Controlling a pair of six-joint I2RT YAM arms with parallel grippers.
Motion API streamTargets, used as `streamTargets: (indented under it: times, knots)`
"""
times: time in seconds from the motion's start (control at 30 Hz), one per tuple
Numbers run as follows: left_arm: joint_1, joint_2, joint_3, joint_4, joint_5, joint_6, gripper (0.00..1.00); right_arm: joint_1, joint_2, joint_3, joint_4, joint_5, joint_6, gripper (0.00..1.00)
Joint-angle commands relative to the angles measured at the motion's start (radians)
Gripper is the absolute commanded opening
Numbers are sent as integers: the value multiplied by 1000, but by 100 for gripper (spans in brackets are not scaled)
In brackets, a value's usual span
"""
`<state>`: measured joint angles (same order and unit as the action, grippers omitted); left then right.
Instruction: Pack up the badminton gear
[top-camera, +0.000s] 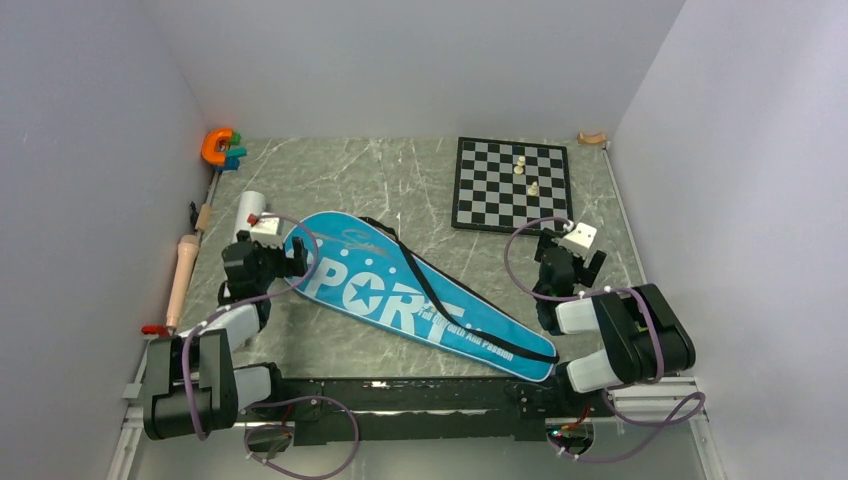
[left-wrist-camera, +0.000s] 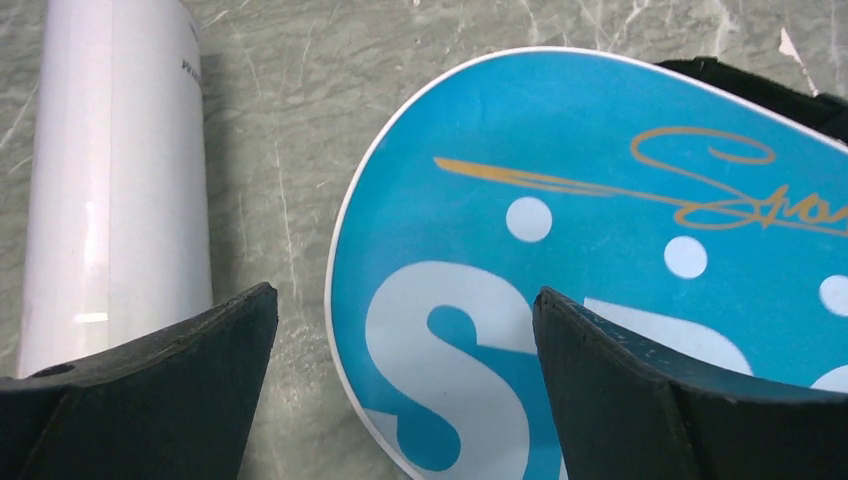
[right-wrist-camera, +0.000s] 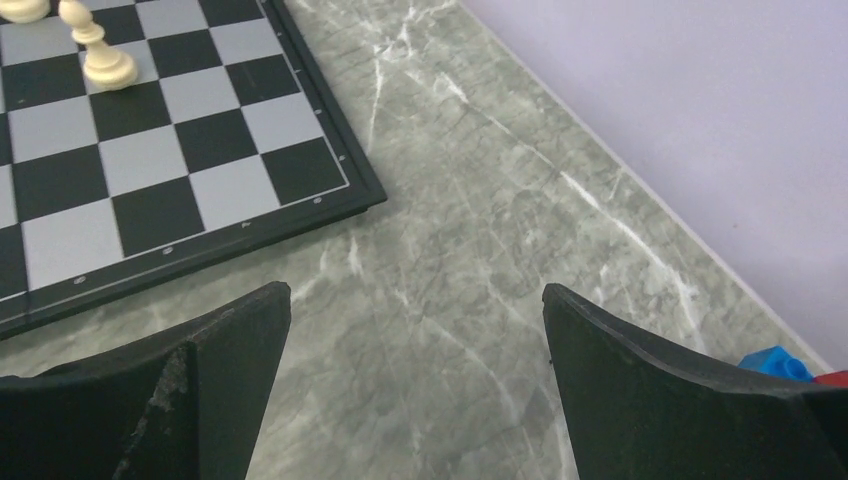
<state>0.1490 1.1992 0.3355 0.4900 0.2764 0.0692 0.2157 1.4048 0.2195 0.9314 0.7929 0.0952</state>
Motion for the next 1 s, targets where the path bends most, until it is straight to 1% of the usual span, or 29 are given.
streamTargets:
  times: [0.0,0.07,0.13,0.23,0.27,0.3,0.33,0.37,0.4,0.43,0.47,0.5,0.53,0.57,0.6,0.63,0.67,0.7,0.77,0.83,0.9,0.97]
  knots:
    - [-19,-33,-110,399,-58,28,99,-5,53,30,238,21,-64,100]
    - [-20,-27,-121,434,-89,20,99,-5,52,35,219,13,-60,100]
    - [-20,-16,-128,451,-72,22,99,-5,54,10,285,-4,-84,100]
    - [-20,96,-167,623,-64,17,99,-3,51,-49,393,-92,-131,100]
    - [-20,152,-172,702,-62,12,99,-3,52,-49,387,-105,-132,100]
    - [-21,153,-160,691,-36,12,99,-7,52,-39,368,-126,-129,100]
    - [-23,127,-123,553,-18,37,99,-22,50,-28,336,-151,-120,100]
    - [-34,142,-102,534,-36,44,99,-42,45,-12,287,-186,-102,100]
    - [-37,162,-119,613,-44,31,99,-78,39,-1,245,-264,-71,100]
    - [-38,143,-115,575,-43,42,99,-118,52,-6,216,-345,-30,100]
    - [-39,130,-107,526,-44,45,100,-135,106,-25,343,-339,-55,100]
    - [-39,144,-119,572,-44,34,100,-136,92,-13,322,-340,-48,100]
    - [-38,154,-125,618,-43,30,99,-138,68,17,194,-357,-17,100]
    - [-38,139,-115,576,-43,41,99,-146,93,16,238,-356,-29,100]
    - [-39,131,-109,539,-45,44,99,-149,93,20,244,-355,-24,100]
    - [-39,138,-116,555,-45,42,99,-157,70,26,177,-369,1,100]
    - [-39,150,-124,610,-46,32,99,-163,76,20,198,-377,-4,100]
    - [-39,149,-122,595,-46,36,99,-165,87,14,243,-373,-21,100]
    - [-39,137,-115,563,-44,41,99,-165,67,18,189,-378,2,100]
    - [-39,152,-121,601,-47,32,99,-165,82,13,237,-375,-17,100]
    - [-39,147,-110,564,-46,39,99,-165,75,16,210,-377,-4,100]
    - [-41,156,-107,580,-53,36,99,-165,81,12,229,-377,-14,100]
